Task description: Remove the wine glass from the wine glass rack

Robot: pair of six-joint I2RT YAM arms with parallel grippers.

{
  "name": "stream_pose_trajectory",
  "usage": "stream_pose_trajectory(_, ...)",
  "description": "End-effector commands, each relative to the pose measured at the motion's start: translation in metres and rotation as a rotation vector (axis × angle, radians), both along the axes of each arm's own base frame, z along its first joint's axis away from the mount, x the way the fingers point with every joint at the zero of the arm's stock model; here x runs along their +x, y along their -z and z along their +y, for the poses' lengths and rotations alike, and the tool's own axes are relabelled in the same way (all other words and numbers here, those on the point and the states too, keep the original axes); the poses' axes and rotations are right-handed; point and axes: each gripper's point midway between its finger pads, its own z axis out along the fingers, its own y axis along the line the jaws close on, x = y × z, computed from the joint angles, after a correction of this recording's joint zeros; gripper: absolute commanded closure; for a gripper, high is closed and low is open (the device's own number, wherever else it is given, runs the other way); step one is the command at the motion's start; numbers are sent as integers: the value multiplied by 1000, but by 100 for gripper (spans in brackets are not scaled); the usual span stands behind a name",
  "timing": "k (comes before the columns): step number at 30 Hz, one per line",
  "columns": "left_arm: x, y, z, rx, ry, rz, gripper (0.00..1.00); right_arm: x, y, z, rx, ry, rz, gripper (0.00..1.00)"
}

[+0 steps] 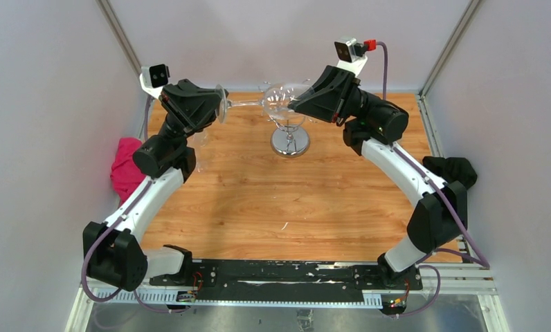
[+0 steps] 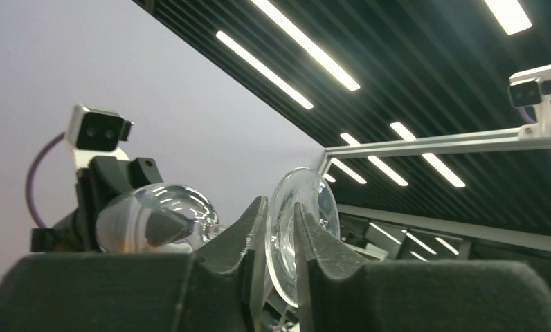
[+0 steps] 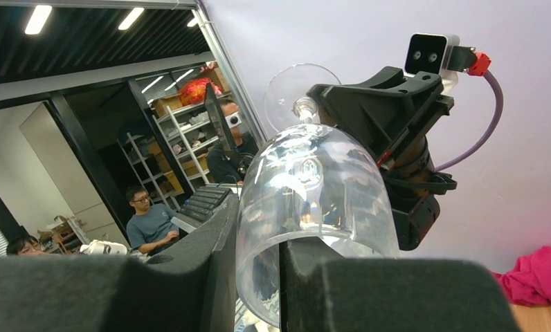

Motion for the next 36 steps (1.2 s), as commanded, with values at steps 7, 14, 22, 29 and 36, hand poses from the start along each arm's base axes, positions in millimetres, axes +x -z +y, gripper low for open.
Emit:
stream_pose_trajectory(7, -11, 17, -11, 105, -57, -123, 48, -24, -1, -3, 26, 14, -85, 100)
stream_pose_trajectory(14, -10, 19, -12, 106, -59, -120, 33, -29, -5, -6, 32, 29, -96, 100)
stream_pose_trajectory(22, 2, 23, -15, 115, -65, -103, 27, -35, -5, -10, 23, 46, -103, 100)
stream_pose_trajectory(29, 33, 24, -12, 182, -171, -63, 26, -46, -3, -14, 6, 58, -121, 100)
stream_pose_trajectory(36, 69, 29, -14, 430, -459, 26, 26, -50, 6, -14, -61, 98, -142, 100)
